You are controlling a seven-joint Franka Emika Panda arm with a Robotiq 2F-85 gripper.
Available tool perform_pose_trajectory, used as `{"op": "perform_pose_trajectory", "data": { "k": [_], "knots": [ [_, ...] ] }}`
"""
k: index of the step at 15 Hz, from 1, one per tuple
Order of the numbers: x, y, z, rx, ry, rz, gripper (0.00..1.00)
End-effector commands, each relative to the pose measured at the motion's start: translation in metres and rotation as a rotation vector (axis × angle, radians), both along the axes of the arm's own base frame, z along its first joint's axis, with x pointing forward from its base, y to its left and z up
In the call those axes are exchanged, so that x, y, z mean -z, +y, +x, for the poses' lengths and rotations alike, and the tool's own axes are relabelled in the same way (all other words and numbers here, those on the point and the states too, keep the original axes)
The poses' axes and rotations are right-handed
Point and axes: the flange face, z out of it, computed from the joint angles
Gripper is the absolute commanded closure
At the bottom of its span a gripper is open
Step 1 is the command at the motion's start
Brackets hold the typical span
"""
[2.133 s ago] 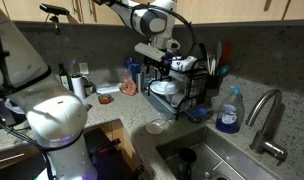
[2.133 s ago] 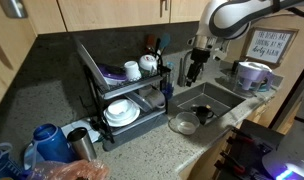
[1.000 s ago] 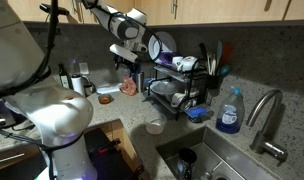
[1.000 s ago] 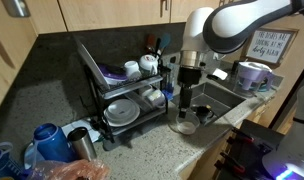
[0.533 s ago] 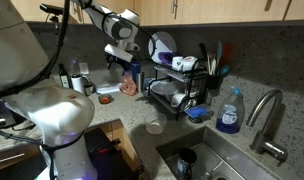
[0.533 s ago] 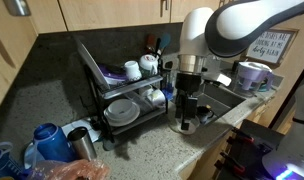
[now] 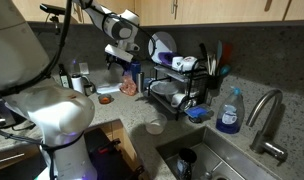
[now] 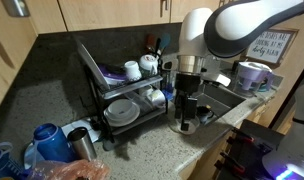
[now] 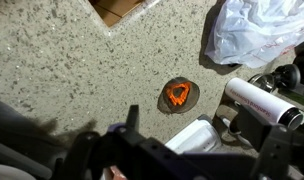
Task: Get the black bowl and put it on top of the white bowl on the lower level of the plate dryer
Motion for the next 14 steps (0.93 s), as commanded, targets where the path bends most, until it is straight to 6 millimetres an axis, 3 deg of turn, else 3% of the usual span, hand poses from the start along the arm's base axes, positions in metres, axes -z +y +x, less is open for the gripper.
{"op": "perform_pose_trajectory", "data": {
  "k": [1,6,14],
  "knots": [
    [0.007,0.013,-0.001,-0.020,0.000,0.005,0.00],
    [0.034,0.035,-0.008,0.024,-0.004,0.060,0.00],
    [0.082,0.096,-0.028,0.052,0.017,-0.007,0.00]
  ]
}}
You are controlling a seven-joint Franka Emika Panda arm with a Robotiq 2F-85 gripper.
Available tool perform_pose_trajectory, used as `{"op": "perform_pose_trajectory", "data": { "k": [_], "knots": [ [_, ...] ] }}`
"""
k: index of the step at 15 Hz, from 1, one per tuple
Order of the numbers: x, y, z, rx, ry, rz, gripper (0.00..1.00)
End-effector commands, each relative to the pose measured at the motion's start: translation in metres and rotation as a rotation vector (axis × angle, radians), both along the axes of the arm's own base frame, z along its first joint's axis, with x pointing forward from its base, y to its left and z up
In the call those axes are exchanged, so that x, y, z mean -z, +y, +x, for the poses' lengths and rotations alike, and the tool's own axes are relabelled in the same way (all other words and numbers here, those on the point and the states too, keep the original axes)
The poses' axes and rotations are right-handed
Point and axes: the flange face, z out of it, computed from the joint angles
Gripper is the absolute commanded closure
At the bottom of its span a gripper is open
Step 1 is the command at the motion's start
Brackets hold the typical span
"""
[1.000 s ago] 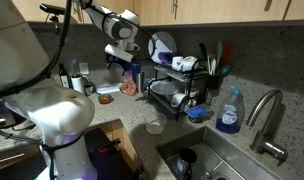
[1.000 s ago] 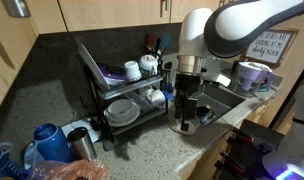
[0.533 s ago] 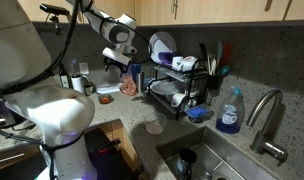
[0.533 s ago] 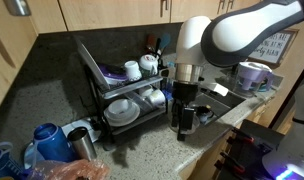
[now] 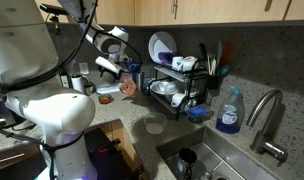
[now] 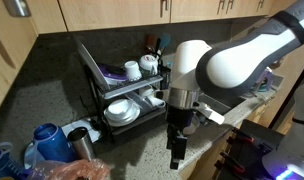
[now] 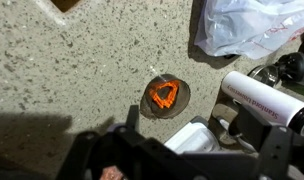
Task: Get the black bowl and put it on top of the white bowl on the lower level of the plate dryer
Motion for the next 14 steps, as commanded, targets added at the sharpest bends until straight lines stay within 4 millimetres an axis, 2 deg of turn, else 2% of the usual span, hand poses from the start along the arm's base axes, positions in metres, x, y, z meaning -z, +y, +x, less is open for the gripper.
{"op": "perform_pose_trajectory", "data": {
  "k": [1,5,10,11,12,14],
  "knots": [
    [0.018,0.027,-0.007,0.008,0.008,-0.062,0.00],
    [0.037,0.046,-0.013,0.005,0.010,-0.196,0.00],
    [0.047,0.063,-0.005,0.042,-0.010,-0.341,0.00],
    [0.049,0.066,-0.004,0.030,0.004,-0.342,0.00],
    [0.050,0.057,-0.009,0.028,-0.019,-0.320,0.00],
    [0.053,0.061,-0.006,0.025,-0.005,-0.324,0.00]
  ]
}}
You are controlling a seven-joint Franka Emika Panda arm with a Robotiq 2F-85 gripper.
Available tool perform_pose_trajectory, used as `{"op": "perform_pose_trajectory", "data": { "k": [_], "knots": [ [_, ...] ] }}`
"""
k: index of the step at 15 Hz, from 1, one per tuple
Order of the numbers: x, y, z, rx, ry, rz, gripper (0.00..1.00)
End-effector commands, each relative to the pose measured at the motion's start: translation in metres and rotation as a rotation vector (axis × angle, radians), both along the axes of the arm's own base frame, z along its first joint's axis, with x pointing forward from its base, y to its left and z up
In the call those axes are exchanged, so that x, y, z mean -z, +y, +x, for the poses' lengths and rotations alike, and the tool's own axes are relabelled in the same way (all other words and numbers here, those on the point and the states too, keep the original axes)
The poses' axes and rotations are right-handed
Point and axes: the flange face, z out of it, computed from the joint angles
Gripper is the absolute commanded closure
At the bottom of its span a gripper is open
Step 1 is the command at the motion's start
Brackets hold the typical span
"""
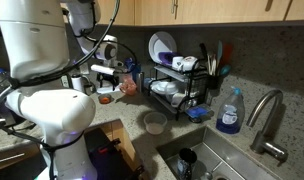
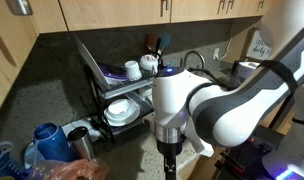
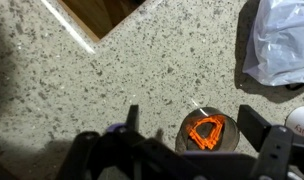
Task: Get the black bowl and put it on top of the white bowl on the lower level of the plate dryer
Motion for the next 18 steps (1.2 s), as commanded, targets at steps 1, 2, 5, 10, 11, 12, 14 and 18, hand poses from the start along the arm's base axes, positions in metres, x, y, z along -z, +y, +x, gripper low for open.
{"op": "perform_pose_trajectory", "data": {
  "k": [1,2,5,10,11,12,14,18],
  "knots": [
    [0.000,0.001,0.001,0.000,0.003,0.000,0.00],
    [0.000,0.002,0.002,0.000,0.005,0.000,0.00],
    [0.000,0.002,0.002,-0.001,0.006,0.000,0.00],
    [0.009,0.007,0.004,0.210,0.017,-0.029,0.00],
    [0.012,0.009,0.004,0.250,0.022,-0.044,0.00],
    [0.015,0.012,0.004,0.287,0.029,-0.056,0.00],
    [0.023,0.020,0.004,0.348,0.041,-0.076,0.00],
    [0.040,0.048,0.009,0.417,0.072,-0.080,0.00]
  ]
}}
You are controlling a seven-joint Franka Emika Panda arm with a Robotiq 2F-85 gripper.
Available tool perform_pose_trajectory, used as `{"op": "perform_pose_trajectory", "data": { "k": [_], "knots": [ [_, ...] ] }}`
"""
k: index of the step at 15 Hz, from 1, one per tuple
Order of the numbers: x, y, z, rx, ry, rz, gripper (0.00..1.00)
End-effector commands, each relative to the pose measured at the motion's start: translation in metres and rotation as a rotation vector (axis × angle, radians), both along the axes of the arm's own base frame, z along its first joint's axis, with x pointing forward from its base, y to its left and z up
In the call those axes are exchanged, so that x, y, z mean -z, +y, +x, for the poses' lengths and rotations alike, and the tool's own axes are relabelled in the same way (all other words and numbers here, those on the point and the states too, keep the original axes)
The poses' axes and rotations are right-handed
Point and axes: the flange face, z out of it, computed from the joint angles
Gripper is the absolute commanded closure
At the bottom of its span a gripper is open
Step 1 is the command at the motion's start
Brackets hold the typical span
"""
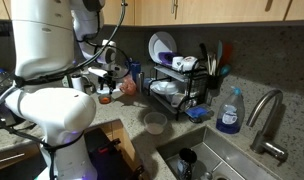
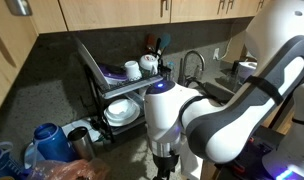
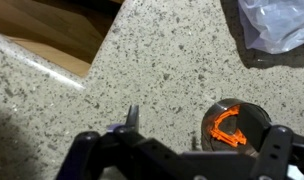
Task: Get the black bowl and put it on top of the white bowl on the lower level of the plate dryer
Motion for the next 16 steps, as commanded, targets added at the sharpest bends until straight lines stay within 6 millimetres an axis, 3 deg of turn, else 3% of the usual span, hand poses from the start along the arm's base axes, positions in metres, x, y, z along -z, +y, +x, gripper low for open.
{"op": "perform_pose_trajectory", "data": {
  "k": [1,9,16],
  "knots": [
    [0.016,0.031,0.012,0.067,0.006,-0.004,0.00],
    [0.070,0.093,0.028,0.043,0.058,-0.009,0.00],
    [0.110,0.109,0.048,0.091,0.055,-0.048,0.00]
  ]
}}
